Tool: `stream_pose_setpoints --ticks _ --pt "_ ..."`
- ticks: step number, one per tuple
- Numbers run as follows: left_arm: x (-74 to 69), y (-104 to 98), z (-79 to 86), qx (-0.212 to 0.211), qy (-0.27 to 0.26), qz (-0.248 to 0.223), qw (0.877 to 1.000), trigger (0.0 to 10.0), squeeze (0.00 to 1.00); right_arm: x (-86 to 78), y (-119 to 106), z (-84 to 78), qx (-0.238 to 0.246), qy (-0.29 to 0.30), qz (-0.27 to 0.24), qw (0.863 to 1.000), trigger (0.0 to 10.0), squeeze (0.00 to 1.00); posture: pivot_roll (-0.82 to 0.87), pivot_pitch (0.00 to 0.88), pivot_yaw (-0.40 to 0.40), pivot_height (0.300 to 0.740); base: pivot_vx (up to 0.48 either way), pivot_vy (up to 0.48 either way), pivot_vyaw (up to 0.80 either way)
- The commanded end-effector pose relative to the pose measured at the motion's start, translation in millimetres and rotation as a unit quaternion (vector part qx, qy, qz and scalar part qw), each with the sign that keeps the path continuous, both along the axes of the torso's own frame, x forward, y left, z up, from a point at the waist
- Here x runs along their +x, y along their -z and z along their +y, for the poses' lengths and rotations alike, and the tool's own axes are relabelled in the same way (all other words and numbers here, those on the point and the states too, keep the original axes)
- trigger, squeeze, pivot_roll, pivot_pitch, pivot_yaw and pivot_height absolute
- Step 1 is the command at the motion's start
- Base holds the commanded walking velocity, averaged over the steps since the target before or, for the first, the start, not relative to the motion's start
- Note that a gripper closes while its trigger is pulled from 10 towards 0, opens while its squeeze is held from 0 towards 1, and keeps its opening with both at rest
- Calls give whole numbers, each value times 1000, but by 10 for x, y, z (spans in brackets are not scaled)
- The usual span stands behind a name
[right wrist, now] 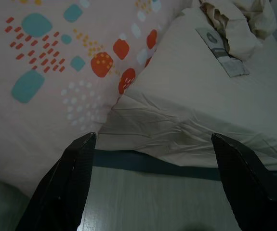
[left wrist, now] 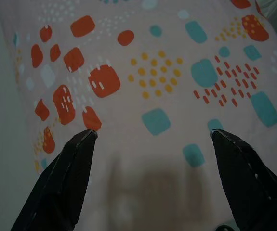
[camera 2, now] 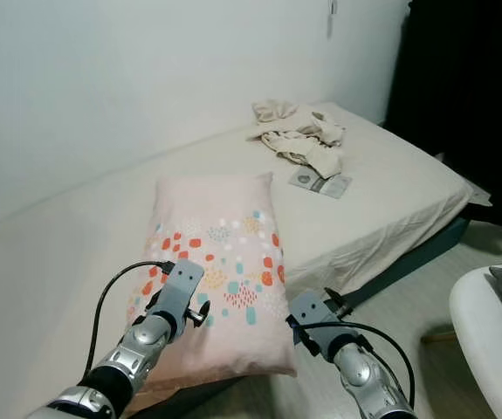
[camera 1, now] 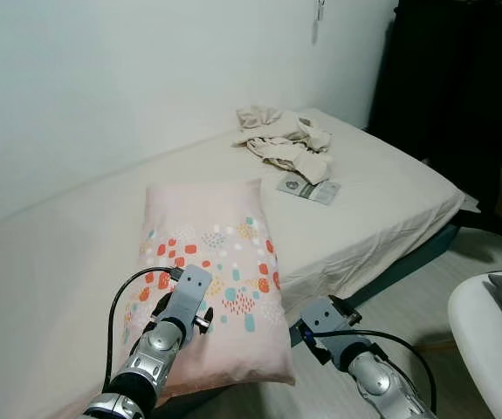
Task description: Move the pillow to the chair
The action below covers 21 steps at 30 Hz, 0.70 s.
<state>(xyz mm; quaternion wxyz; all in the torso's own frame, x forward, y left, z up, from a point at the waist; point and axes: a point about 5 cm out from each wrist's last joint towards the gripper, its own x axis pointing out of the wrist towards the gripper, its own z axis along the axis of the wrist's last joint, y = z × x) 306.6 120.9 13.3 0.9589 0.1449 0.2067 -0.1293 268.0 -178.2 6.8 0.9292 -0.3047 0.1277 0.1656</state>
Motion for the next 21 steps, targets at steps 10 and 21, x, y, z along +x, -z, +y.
stream_pose_setpoints --ticks 10,21 --pt "9 12 38 7 0 8 1000 10000 0 20 4 92 6 -6 3 1000 10000 0 -194 59 156 740 0 0 0" --pt "14 12 61 16 11 11 1000 10000 0 25 -2 100 13 0 0 1000 10000 0 -178 58 179 740 0 0 0"
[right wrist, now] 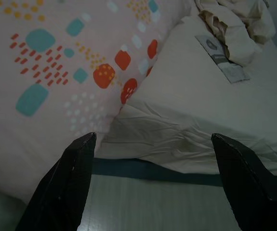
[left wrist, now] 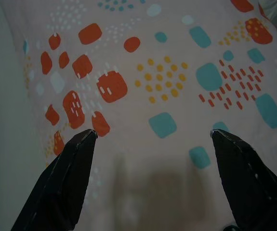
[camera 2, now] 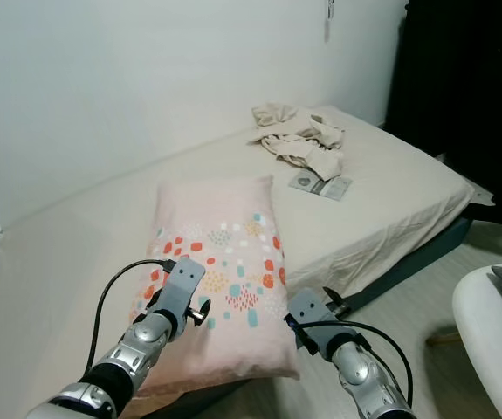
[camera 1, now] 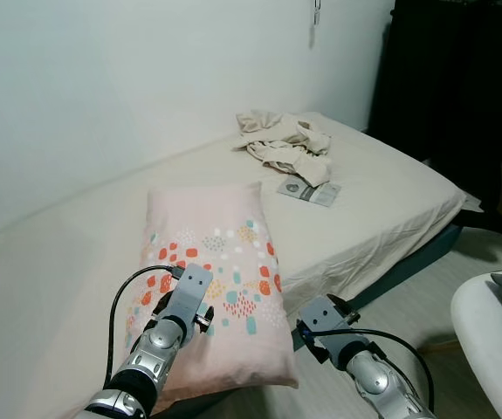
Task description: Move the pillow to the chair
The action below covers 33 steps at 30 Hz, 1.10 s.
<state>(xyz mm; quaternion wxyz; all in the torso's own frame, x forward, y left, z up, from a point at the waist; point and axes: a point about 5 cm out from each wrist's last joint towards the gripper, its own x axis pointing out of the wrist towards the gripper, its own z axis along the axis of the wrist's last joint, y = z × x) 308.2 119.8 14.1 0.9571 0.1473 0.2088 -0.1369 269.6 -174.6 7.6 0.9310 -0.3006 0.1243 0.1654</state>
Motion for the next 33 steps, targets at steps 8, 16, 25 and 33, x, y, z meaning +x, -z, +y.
stream_pose_setpoints --ticks 8,16,25,33 --pt "-27 46 113 9 -19 8 1000 10000 0 3 9 39 1 -9 5 1000 10000 0 -149 60 124 740 0 0 0" --pt "-61 76 129 11 -19 11 1000 10000 0 16 2 62 2 -14 4 1000 10000 0 -160 54 116 740 0 0 0" --pt "29 -8 122 19 -9 1 1000 10000 0 66 -24 84 2 -15 4 1000 10000 0 -163 50 129 740 0 0 0" --pt "13 8 191 23 -9 6 1000 10000 0 118 -34 151 3 -15 6 1000 10000 0 -163 44 150 740 0 0 0"
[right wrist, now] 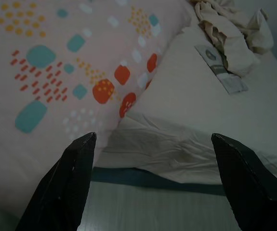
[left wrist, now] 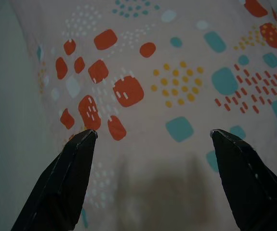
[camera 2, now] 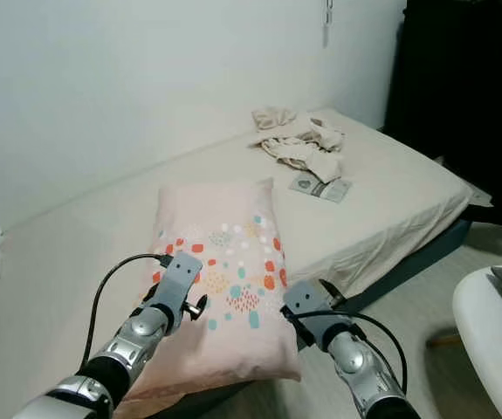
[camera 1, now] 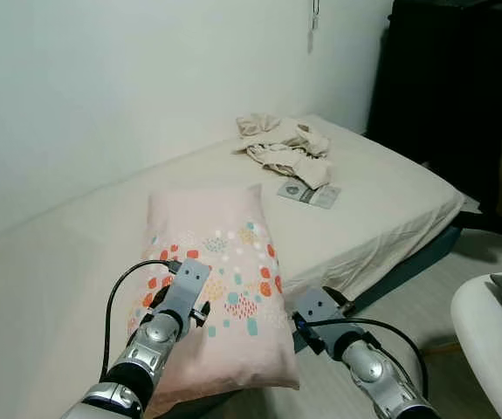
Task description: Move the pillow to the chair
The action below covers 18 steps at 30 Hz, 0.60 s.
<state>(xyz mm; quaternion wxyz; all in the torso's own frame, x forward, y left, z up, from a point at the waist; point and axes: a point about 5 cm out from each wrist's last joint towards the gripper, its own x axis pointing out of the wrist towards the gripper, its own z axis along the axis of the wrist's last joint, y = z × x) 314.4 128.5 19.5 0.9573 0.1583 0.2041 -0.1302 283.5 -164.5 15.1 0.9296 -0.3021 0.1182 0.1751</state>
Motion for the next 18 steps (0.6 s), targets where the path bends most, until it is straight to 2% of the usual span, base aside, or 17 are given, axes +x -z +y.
stream_pose_setpoints --ticks 1,8,9,11,12,18 --pt "-49 62 103 11 -6 13 1000 10000 0 -22 40 50 2 -4 8 1000 10000 0 -163 44 150 740 0 0 0" --pt "-135 139 212 18 -22 22 999 10000 0 -20 31 60 0 -13 5 1000 10000 0 -120 40 99 740 0 0 0" --pt "-145 144 242 18 -32 21 999 10000 0 -19 30 57 0 -15 5 1000 10000 0 -96 43 64 740 0 0 0" --pt "-151 148 263 17 -39 19 999 10000 0 -18 29 54 0 -16 5 1000 10000 0 -96 43 64 740 0 0 0" --pt "-184 163 324 12 -62 16 998 10000 0 -19 30 46 0 -18 7 1000 10000 0 -79 49 20 740 0 0 0" --pt "-256 212 358 5 -83 17 996 10000 0 -26 38 28 -1 -22 11 1000 10000 0 -71 55 -13 740 0 0 0"
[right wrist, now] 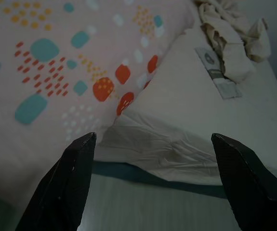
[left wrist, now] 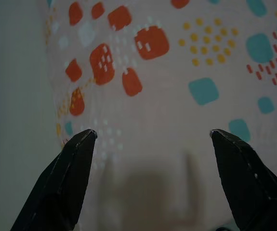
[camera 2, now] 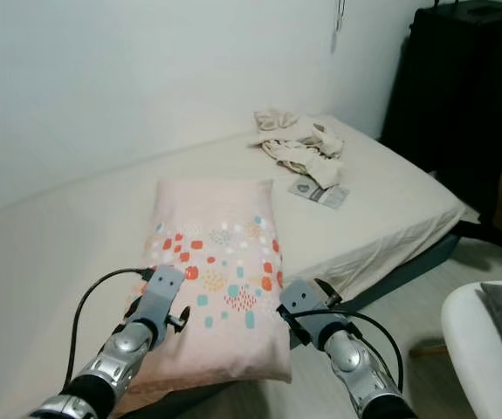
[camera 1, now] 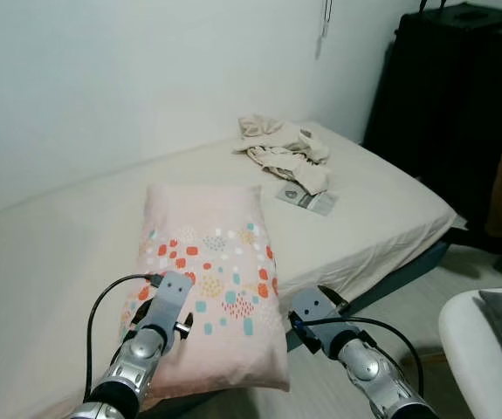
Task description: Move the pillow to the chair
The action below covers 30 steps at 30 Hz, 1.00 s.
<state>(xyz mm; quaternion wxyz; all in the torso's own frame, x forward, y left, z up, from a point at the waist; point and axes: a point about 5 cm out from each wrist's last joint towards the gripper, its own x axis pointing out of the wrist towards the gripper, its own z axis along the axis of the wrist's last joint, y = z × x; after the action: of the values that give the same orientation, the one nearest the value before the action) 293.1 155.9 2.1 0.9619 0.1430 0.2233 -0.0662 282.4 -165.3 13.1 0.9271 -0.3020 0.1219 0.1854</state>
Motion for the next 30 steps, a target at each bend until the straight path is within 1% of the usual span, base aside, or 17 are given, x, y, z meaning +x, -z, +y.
stream_pose_setpoints --ticks 1,5,8,19,30 --pt "-58 49 83 3 -18 8 1000 10000 0 -17 20 30 -1 -13 5 1000 10000 0 -73 56 -24 740 0 0 0" --pt "-69 57 72 1 -21 8 1000 10000 0 -20 23 20 -1 -14 6 1000 10000 0 -75 57 -26 740 0 0 0" --pt "-30 18 24 -4 -20 2 1000 10000 0 -14 7 -2 1 -11 0 1000 10000 0 -93 54 -20 740 0 0 0" --pt "46 -39 -43 -8 -8 -5 1000 10000 0 2 -3 -44 2 -2 0 1000 10000 0 -104 36 3 740 0 0 0" --pt "70 -61 -55 -8 -8 -8 1000 10000 0 19 -12 -68 3 0 1 1000 10000 0 -117 36 7 740 0 0 0"
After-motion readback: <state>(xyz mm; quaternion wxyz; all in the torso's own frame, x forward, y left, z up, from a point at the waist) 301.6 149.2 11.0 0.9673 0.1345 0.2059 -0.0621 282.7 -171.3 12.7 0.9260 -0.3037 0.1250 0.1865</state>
